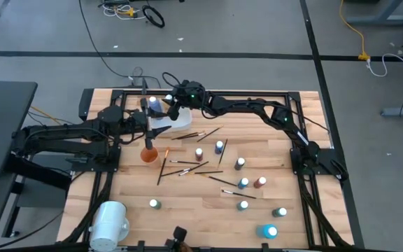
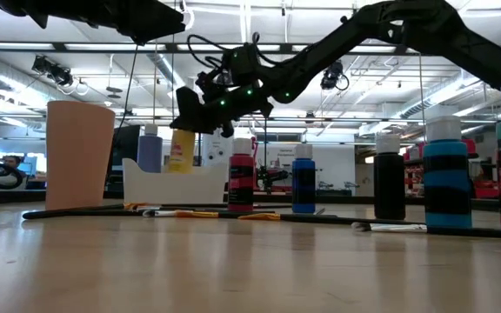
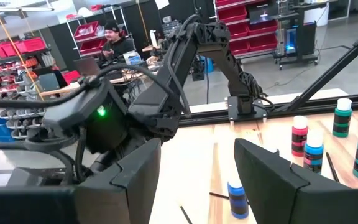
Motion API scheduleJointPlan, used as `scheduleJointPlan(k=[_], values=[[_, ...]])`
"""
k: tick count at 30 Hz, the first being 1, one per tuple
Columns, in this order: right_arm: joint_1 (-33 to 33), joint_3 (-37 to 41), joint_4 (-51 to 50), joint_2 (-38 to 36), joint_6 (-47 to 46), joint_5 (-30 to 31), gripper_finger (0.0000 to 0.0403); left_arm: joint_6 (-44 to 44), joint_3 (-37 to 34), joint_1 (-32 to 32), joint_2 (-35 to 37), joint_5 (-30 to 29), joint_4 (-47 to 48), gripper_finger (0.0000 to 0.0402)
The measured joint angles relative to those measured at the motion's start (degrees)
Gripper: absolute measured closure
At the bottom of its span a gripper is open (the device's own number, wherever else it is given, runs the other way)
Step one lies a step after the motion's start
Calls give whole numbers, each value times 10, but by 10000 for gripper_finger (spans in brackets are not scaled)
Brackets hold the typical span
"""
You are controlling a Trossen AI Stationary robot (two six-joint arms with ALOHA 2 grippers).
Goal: Pick & Place Paint Supplies
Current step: Put the yellow paint bottle into the white bin
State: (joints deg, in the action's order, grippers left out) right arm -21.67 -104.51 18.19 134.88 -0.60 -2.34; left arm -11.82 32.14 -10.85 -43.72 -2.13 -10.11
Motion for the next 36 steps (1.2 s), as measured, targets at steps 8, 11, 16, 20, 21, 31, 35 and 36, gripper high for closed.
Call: scheduleJointPlan(k=[8,11,16,20,21,31,35,36], values=[[-7,-1,11,9,-14,-1,263,0,0,0,0,0,-1,187],[-7,-1,17,8,-36,-1,245,0,0,0,0,0,-1,187],[-7,-1,35,8,-45,-1,213,-1,0,0,0,-10,1,187],[-4,0,24,0,-45,-1,192,-10,0,0,0,-46,4,187],[-3,0,22,-7,-45,-1,189,-16,0,0,0,-60,6,187],[26,0,-208,-146,34,-1,190,-21,0,0,-2,-229,62,187],[39,0,-348,-223,40,2,200,22,0,-5,-17,-255,66,187],[42,0,-380,-239,40,8,204,23,0,-9,-22,-252,66,187]])
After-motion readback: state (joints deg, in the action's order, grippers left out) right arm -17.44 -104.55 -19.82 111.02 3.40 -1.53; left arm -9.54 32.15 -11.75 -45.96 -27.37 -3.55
